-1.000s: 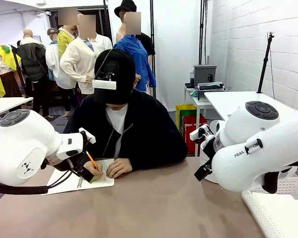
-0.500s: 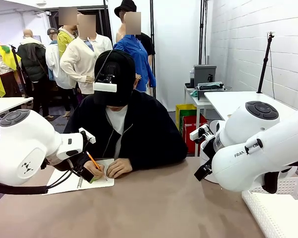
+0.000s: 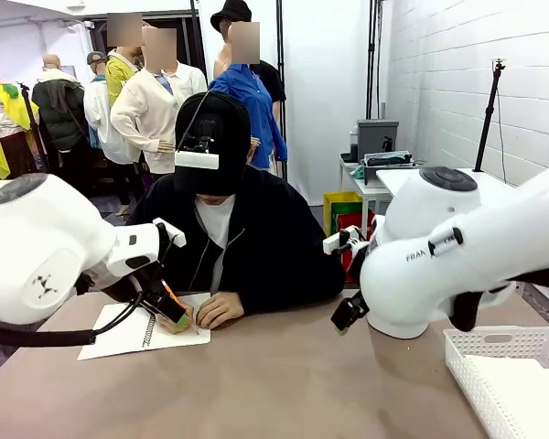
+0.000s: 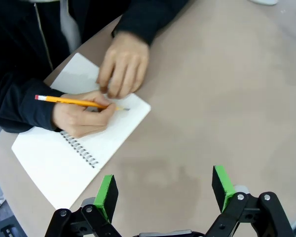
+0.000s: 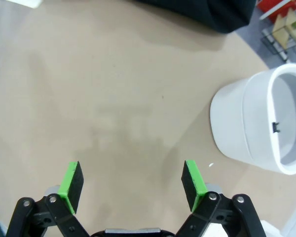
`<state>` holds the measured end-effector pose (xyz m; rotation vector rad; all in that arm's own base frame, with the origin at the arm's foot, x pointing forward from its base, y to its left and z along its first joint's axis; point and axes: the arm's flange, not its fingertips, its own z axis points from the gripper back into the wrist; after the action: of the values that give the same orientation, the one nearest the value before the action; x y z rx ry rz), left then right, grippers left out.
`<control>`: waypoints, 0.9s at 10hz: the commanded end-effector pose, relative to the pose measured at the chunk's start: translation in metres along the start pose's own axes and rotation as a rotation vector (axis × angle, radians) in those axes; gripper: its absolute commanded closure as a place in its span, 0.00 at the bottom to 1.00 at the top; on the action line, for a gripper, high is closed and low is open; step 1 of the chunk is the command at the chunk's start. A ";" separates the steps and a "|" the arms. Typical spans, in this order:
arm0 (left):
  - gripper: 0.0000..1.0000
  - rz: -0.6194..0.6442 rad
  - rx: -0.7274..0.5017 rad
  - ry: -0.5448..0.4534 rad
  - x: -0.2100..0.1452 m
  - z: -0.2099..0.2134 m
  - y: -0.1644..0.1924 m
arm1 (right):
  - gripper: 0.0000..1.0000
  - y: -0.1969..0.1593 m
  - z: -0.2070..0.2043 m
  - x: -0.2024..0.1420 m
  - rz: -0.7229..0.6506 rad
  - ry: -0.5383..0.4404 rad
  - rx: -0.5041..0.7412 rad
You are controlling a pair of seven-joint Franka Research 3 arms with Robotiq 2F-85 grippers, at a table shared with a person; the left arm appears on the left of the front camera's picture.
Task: Sort the paper based on its condition.
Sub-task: If a person hands you a paper, place it in the Organizing basket , and if it's crumpled, put it in the Trash can.
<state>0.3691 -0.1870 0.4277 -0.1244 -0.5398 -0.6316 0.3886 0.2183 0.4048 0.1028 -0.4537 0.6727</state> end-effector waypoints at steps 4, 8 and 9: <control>0.00 -0.062 -0.058 0.010 0.031 0.096 -0.018 | 0.00 0.005 0.102 0.054 0.019 -0.094 0.082; 0.00 -0.123 0.007 -0.081 0.050 0.163 0.024 | 0.00 -0.013 0.170 0.083 -0.007 -0.151 0.048; 0.00 -0.132 0.004 -0.097 0.050 0.178 0.035 | 0.00 -0.014 0.183 0.084 0.008 -0.167 0.051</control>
<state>0.3424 -0.1476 0.6037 -0.1194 -0.6547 -0.7341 0.3886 0.2183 0.6053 0.1992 -0.6051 0.6507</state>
